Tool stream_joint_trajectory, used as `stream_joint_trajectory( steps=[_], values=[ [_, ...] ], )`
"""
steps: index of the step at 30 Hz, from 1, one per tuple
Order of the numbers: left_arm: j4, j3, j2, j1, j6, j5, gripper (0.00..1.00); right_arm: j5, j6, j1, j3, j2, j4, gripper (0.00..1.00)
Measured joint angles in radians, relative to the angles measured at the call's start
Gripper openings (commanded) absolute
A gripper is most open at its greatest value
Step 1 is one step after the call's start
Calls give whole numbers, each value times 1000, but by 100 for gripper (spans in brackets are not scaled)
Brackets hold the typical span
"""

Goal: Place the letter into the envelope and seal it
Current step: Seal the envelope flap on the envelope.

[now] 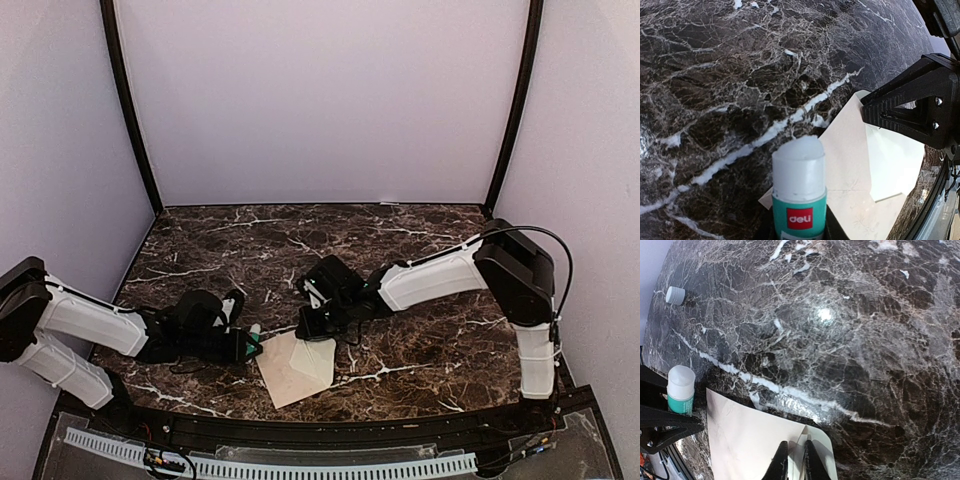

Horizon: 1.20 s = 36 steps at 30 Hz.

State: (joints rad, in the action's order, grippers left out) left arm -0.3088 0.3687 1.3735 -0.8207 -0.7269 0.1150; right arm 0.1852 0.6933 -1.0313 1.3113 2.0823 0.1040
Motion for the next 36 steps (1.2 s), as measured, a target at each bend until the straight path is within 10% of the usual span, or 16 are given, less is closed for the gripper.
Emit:
stream_joint_trajectory(
  steps=[36],
  values=[
    [-28, 5, 24, 5, 7, 0, 0, 128, 58, 38, -111, -15, -173, 0]
  ],
)
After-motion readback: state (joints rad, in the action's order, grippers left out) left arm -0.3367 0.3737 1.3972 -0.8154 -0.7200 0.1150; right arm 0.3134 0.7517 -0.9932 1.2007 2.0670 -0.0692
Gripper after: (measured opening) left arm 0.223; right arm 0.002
